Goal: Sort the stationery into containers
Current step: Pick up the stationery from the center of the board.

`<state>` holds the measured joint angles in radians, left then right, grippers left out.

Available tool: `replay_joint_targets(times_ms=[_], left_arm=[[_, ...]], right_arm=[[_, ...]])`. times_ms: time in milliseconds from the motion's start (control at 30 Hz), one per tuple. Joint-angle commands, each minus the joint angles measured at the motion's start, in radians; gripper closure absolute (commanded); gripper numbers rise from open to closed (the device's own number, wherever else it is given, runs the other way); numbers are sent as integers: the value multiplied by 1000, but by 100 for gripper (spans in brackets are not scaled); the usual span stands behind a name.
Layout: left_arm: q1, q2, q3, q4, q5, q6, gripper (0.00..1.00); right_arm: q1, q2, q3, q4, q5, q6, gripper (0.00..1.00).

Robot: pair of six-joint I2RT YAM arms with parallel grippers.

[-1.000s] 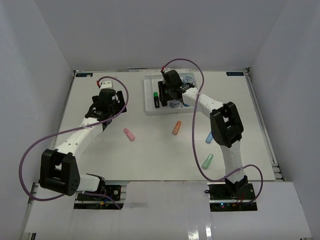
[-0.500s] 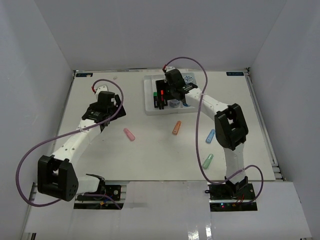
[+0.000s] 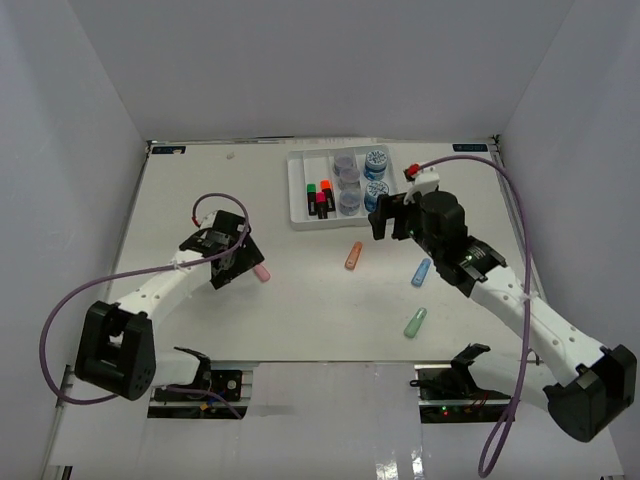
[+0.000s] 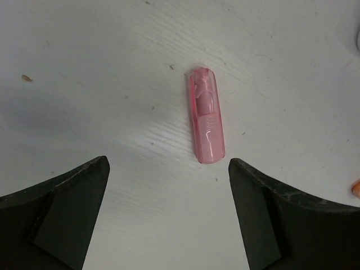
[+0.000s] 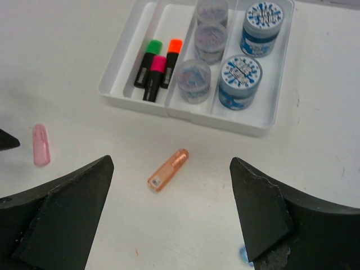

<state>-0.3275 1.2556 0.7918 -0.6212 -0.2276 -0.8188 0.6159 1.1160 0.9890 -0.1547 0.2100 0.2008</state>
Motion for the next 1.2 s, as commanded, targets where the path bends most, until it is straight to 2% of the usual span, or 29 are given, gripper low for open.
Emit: replay_joint_targets(times_ms=[0,233,600,700,733,800,833,900,1100,1167], left_arm=[[-62,59,47,5,-1,-78,2],[-122,232,112,-9,-4,-151,11],[-136,376,201,-69,-47,-169,28],[-137,393,202,-69,-47,-166,36],[-137,399,204,-68,-47,-164,43],[-140,410,207,-66,-47,-160,50],[-140,413,211,-66,-49,-157,57],[-143,423,221,-64,-53,-145,64],[-148,433,299,-45,-62,-80,68],[-151,438,357,-14,-64,-8,68]], right_arm=[[1,-106,-142,40,57,-34,10],[-1,-323,-324,38,100,-11,10],[-2,-393,-409,35,118,-21,10],[-1,-401,-420,34,118,-34,10],[-1,-403,-423,34,120,-35,10],[-1,-415,-431,34,129,-40,10],[-2,-421,-432,34,134,-41,10],[-1,-436,-440,37,137,-41,10],[-2,-449,-447,34,146,-44,10],[-2,-455,-451,34,152,-41,10]])
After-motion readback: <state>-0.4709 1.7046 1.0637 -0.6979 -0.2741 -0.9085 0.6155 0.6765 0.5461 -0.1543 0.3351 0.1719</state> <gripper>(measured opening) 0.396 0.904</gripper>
